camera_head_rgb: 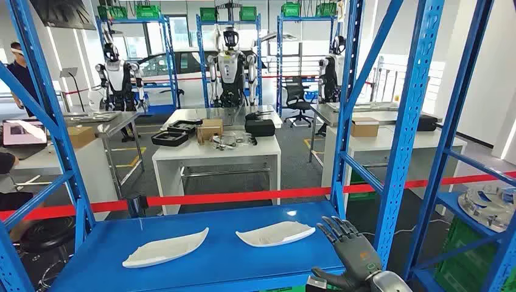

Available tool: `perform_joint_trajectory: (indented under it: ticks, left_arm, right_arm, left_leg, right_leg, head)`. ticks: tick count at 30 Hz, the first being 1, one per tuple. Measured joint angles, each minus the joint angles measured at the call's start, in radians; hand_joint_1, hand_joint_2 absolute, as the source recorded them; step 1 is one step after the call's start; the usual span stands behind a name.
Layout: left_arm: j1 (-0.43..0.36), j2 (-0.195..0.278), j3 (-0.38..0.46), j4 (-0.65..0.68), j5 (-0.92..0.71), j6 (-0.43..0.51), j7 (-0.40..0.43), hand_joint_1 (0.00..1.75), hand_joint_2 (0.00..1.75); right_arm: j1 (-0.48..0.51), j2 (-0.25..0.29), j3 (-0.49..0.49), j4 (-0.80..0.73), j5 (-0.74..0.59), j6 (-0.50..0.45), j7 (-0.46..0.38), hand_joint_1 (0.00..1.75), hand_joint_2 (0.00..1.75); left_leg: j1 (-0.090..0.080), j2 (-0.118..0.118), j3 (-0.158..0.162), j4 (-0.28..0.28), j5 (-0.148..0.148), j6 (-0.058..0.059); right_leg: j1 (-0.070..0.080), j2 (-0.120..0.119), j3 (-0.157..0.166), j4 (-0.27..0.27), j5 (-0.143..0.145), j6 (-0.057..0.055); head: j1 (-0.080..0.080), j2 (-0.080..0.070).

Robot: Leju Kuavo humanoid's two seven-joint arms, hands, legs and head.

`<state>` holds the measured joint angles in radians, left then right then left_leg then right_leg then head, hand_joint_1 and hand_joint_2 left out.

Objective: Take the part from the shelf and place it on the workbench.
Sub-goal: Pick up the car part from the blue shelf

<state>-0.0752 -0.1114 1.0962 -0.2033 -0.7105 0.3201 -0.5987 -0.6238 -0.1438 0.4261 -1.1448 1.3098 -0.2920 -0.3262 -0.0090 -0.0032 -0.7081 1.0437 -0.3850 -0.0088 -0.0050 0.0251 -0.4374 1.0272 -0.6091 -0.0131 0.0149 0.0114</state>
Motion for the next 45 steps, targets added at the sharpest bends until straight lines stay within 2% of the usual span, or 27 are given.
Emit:
perform_joint_trajectory:
  ticks: [2, 3, 4, 5, 7, 8, 9, 10, 11, 12, 13, 14, 15, 17, 19, 20, 23, 24, 25, 26, 28, 30, 31, 35, 43, 45]
  left_arm:
    - [-0.002, -0.001, 0.000, 0.000, 0.000, 0.000, 0.000, 0.00, 0.00]
    - [-0.004, -0.002, 0.001, 0.000, 0.000, 0.000, 0.000, 0.00, 0.00]
    - [-0.006, -0.002, 0.001, 0.000, 0.000, 0.000, 0.000, 0.00, 0.00]
    - [-0.008, -0.003, 0.002, 0.000, 0.000, 0.000, 0.000, 0.00, 0.00]
    - [-0.009, -0.003, 0.005, 0.000, 0.000, -0.001, 0.000, 0.00, 0.00]
    - [-0.009, -0.003, 0.006, 0.000, 0.000, -0.001, 0.000, 0.00, 0.00]
    - [-0.008, -0.003, 0.007, 0.000, -0.001, -0.001, 0.000, 0.00, 0.00]
    - [-0.008, -0.004, 0.007, 0.000, -0.001, -0.001, 0.001, 0.00, 0.00]
    - [-0.007, -0.004, 0.008, 0.000, -0.002, -0.001, 0.002, 0.00, 0.00]
    - [-0.007, -0.005, 0.008, 0.000, -0.002, -0.001, 0.002, 0.00, 0.00]
    - [-0.008, -0.006, 0.008, 0.000, -0.003, -0.001, 0.004, 0.00, 0.00]
    - [-0.008, -0.006, 0.008, 0.001, -0.003, -0.001, 0.005, 0.00, 0.00]
    - [-0.008, -0.007, 0.008, 0.001, -0.003, -0.001, 0.007, 0.00, 0.00]
    - [-0.008, -0.007, 0.009, 0.001, -0.003, 0.003, 0.013, 0.00, 0.00]
    - [-0.010, -0.008, 0.011, 0.001, -0.001, 0.016, 0.024, 0.00, 0.00]
    - [-0.012, -0.009, 0.012, 0.001, 0.001, 0.022, 0.030, 0.00, 0.00]
    - [-0.014, -0.013, 0.014, 0.001, 0.003, 0.029, 0.035, 0.00, 0.00]
    - [-0.013, -0.013, 0.015, 0.001, 0.003, 0.031, 0.037, 0.00, 0.00]
    - [-0.012, -0.013, 0.015, 0.001, 0.003, 0.032, 0.038, 0.00, 0.00]
    - [-0.012, -0.013, 0.016, 0.001, 0.003, 0.033, 0.039, 0.00, 0.00]
    - [-0.012, -0.013, 0.016, 0.001, 0.004, 0.034, 0.039, 0.00, 0.00]
    - [-0.012, -0.013, 0.016, 0.001, 0.003, 0.035, 0.041, 0.00, 0.00]
    - [-0.012, -0.014, 0.016, 0.001, 0.002, 0.035, 0.041, 0.00, 0.00]
    - [-0.012, -0.016, 0.017, 0.002, 0.001, 0.023, 0.036, 0.00, 0.00]
    - [-0.013, -0.016, 0.018, 0.002, -0.004, 0.003, 0.024, 0.00, 0.00]
    - [-0.013, -0.016, 0.018, 0.002, -0.003, 0.003, 0.025, 0.00, 0.00]
  right_arm:
    - [-0.002, 0.000, 0.000, 0.001, 0.000, -0.001, 0.001, 0.00, 0.00]
    - [-0.003, 0.001, 0.001, 0.002, 0.000, -0.002, 0.003, 0.00, 0.00]
    - [-0.006, 0.001, 0.001, 0.005, 0.001, -0.004, 0.006, 0.00, 0.00]
    - [-0.009, 0.001, 0.002, 0.009, 0.003, -0.005, 0.010, 0.00, 0.00]
    - [-0.011, 0.002, 0.002, 0.019, 0.004, -0.007, 0.016, 0.00, 0.00]
    - [-0.009, 0.001, 0.002, 0.024, 0.005, -0.008, 0.017, 0.00, 0.00]
    - [-0.006, 0.001, 0.002, 0.030, 0.005, -0.009, 0.018, 0.00, 0.00]
    - [-0.002, 0.001, 0.002, 0.035, 0.005, -0.010, 0.019, 0.00, 0.00]
    - [0.000, 0.001, 0.002, 0.039, 0.006, -0.011, 0.020, 0.00, 0.00]
    - [0.001, 0.000, 0.002, 0.042, 0.006, -0.013, 0.021, 0.00, 0.00]
    - [0.002, -0.001, 0.002, 0.045, 0.006, -0.015, 0.021, 0.00, 0.00]
    - [0.003, -0.001, 0.002, 0.047, 0.006, -0.016, 0.022, 0.00, 0.00]
    - [0.004, -0.002, 0.002, 0.049, 0.005, -0.017, 0.022, 0.00, 0.00]
    - [0.006, -0.003, 0.002, 0.053, 0.006, -0.016, 0.022, 0.00, 0.00]
    - [0.003, -0.002, 0.002, 0.058, 0.005, -0.014, 0.022, 0.00, 0.00]
    - [0.000, -0.001, 0.002, 0.061, 0.006, -0.013, 0.022, 0.00, 0.00]
    - [-0.002, -0.001, 0.002, 0.073, 0.006, -0.011, 0.022, 0.00, 0.00]
    - [0.000, -0.001, 0.002, 0.076, 0.006, -0.011, 0.022, 0.00, 0.00]
    - [0.001, -0.001, 0.002, 0.080, 0.006, -0.010, 0.022, 0.00, 0.00]
    - [0.002, -0.001, 0.002, 0.082, 0.006, -0.010, 0.022, 0.00, 0.00]
    - [0.002, 0.000, 0.002, 0.084, 0.006, -0.011, 0.022, 0.00, 0.00]
    - [-0.001, 0.001, 0.002, 0.088, 0.007, -0.011, 0.023, 0.00, 0.00]
    - [-0.002, 0.001, 0.002, 0.091, 0.007, -0.013, 0.024, 0.00, 0.00]
    - [-0.007, 0.003, 0.001, 0.115, 0.007, -0.021, 0.019, 0.00, 0.00]
    - [-0.027, 0.014, 0.001, 0.166, -0.026, -0.015, -0.044, 0.00, 0.00]
    - [-0.028, 0.019, 0.002, 0.171, -0.038, -0.008, -0.060, 0.00, 0.87]
  left_leg:
    - [0.001, -0.001, 0.019, -0.008, -0.004, 0.008]
    - [0.002, -0.002, 0.038, -0.016, -0.009, 0.016]
    - [0.003, -0.003, 0.057, -0.022, -0.016, 0.023]
    - [0.004, -0.004, 0.073, -0.027, -0.024, 0.029]
    - [0.004, -0.005, 0.095, -0.030, -0.043, 0.037]
    - [0.004, -0.006, 0.106, -0.030, -0.053, 0.037]
    - [0.004, -0.007, 0.118, -0.030, -0.064, 0.037]
    - [0.004, -0.008, 0.131, -0.030, -0.074, 0.036]
    - [0.004, -0.009, 0.144, -0.030, -0.084, 0.034]
    - [0.004, -0.009, 0.154, -0.029, -0.094, 0.030]
    - [0.003, -0.010, 0.164, -0.028, -0.104, 0.026]
    - [0.003, -0.010, 0.171, -0.027, -0.112, 0.020]
    - [0.002, -0.010, 0.175, -0.027, -0.118, 0.014]
    - [0.002, -0.009, 0.182, -0.018, -0.122, 0.000]
    - [0.003, -0.007, 0.173, 0.013, -0.128, -0.012]
    - [0.004, -0.006, 0.155, 0.047, -0.142, -0.017]
    - [0.008, -0.003, 0.043, 0.217, -0.215, -0.028]
    - [0.009, -0.003, 0.014, 0.251, -0.224, -0.029]
    - [0.009, -0.003, 0.001, 0.250, -0.210, -0.029]
    - [0.009, -0.003, 0.007, 0.213, -0.175, -0.027]
    - [0.009, -0.003, 0.050, 0.080, -0.088, -0.022]
    - [0.005, -0.002, 0.081, -0.008, -0.055, -0.013]
    - [0.004, -0.002, 0.086, -0.019, -0.056, -0.012]
    - [0.003, -0.006, 0.090, -0.022, -0.048, -0.009]
    - [-0.004, -0.007, 0.092, -0.018, -0.062, 0.016]
    - [-0.005, -0.007, 0.092, -0.020, -0.066, 0.023]
  right_leg:
    - [0.001, -0.001, 0.003, 0.010, 0.014, 0.006]
    - [0.000, -0.003, 0.003, 0.031, 0.026, 0.010]
    - [-0.001, -0.007, -0.012, 0.066, 0.033, 0.014]
    - [-0.002, -0.010, -0.040, 0.115, 0.028, 0.018]
    - [-0.003, -0.014, -0.120, 0.217, -0.022, 0.024]
    - [-0.004, -0.015, -0.159, 0.251, -0.051, 0.027]
    - [-0.005, -0.016, -0.188, 0.263, -0.067, 0.029]
    - [-0.006, -0.017, -0.204, 0.246, -0.059, 0.031]
    - [-0.006, -0.018, -0.205, 0.201, -0.023, 0.031]
    - [-0.006, -0.021, -0.196, 0.135, 0.033, 0.029]
    - [-0.004, -0.024, -0.187, 0.077, 0.078, 0.026]
    - [-0.002, -0.027, -0.178, 0.035, 0.103, 0.020]
    - [0.002, -0.029, -0.172, 0.013, 0.119, 0.015]
    - [0.003, -0.026, -0.163, 0.009, 0.126, -0.001]
    - [-0.001, -0.024, -0.149, 0.002, 0.140, -0.015]
    - [-0.002, -0.023, -0.143, -0.001, 0.139, -0.021]
    - [-0.002, -0.022, -0.136, -0.004, 0.128, -0.031]
    - [-0.002, -0.022, -0.133, -0.003, 0.124, -0.032]
    - [-0.002, -0.020, -0.129, -0.003, 0.119, -0.032]
    - [-0.002, -0.019, -0.123, -0.003, 0.114, -0.030]
    - [-0.002, -0.019, -0.108, -0.003, 0.103, -0.025]
    - [0.000, -0.019, -0.104, -0.002, 0.094, -0.017]
    - [0.002, -0.020, -0.105, 0.000, 0.091, -0.016]
    - [0.005, -0.020, -0.103, -0.004, 0.089, -0.026]
    - [-0.003, -0.021, -0.088, -0.025, 0.086, 0.014]
    - [-0.006, -0.021, -0.085, -0.025, 0.089, 0.022]
  head:
    - [0.000, 0.000]
    - [0.000, 0.000]
    - [0.001, 0.000]
    - [0.001, 0.000]
    - [0.003, 0.000]
    - [0.003, 0.000]
    - [0.003, 0.000]
    - [0.004, 0.000]
    - [0.004, 0.000]
    - [0.004, 0.000]
    - [0.004, 0.000]
    - [0.004, 0.000]
    - [0.004, 0.000]
    - [0.003, 0.000]
    - [0.002, 0.000]
    - [0.001, 0.000]
    - [-0.001, 0.000]
    - [-0.001, 0.000]
    - [-0.001, 0.000]
    - [-0.001, 0.000]
    - [-0.001, 0.000]
    - [-0.001, 0.000]
    - [-0.001, 0.000]
    - [0.001, 0.000]
    - [0.002, 0.000]
    - [0.002, 0.000]
